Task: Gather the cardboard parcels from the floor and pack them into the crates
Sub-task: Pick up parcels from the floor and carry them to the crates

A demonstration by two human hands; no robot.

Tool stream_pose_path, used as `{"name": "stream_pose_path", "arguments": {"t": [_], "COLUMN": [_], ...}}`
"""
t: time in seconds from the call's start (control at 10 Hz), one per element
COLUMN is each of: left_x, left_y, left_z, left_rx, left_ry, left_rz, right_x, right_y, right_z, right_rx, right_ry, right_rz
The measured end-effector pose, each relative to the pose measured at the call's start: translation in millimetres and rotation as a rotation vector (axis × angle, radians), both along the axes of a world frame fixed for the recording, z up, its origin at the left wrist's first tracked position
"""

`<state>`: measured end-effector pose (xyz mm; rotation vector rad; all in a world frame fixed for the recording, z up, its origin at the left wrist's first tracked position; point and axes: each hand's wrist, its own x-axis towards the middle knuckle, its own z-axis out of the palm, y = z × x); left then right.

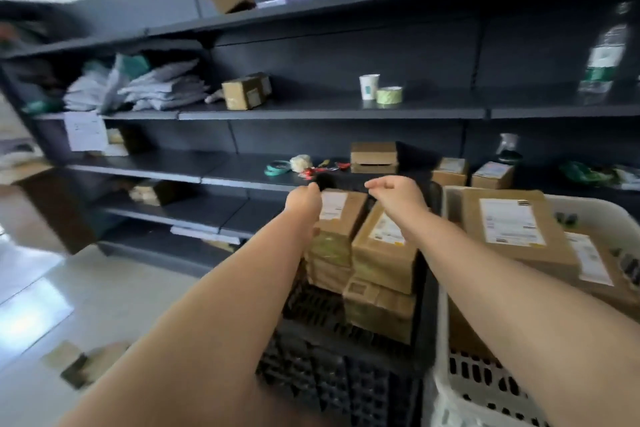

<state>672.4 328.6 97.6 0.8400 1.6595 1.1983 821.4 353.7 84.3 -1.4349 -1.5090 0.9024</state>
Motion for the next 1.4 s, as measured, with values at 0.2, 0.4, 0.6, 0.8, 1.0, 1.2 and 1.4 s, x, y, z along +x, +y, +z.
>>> {"name": "stream_pose_path", "arguments": {"t": [0.2,0.4,0.6,0.8,1.0,1.2,1.4], "left_x": [-140.9,-277.8,-400.7,-490.7,-547.4,-598.5,-658.0], "left_y": [-78.2,-167.3,-242.1,-294.0,-303.2,-276.1,-233.7], "left_z": [-5.8,-22.6,-52.3,-82.3,-107.9,-123.0,-120.9], "left_rx": [0.010,-0.074,-0.169,-0.262,-0.279,-0.289,-0.320], "left_ry": [0.043,-0.004,0.033,-0.011,-0.052,-0.049,-0.080], "left_rz": [0.227,0.415,0.515,0.610,0.683,0.730,0.805], "right_x": [-138.7,-285.3,-418.9,-505.5,-563.7,-625.1,-678.8], "right_y": [-39.6,-102.7,-162.5,-195.8,-189.7,-156.1,-113.4], "right_z": [-12.4,-31.3,-61.9,-95.4,-111.1,-134.1,-139.2], "right_rx": [-0.018,-0.043,-0.037,-0.082,-0.094,-0.137,-0.177], "right_ry": [-0.182,-0.212,-0.330,-0.433,-0.526,-0.541,-0.564], "right_rz": [0.293,0.502,0.655,0.722,0.760,0.765,0.811]}}
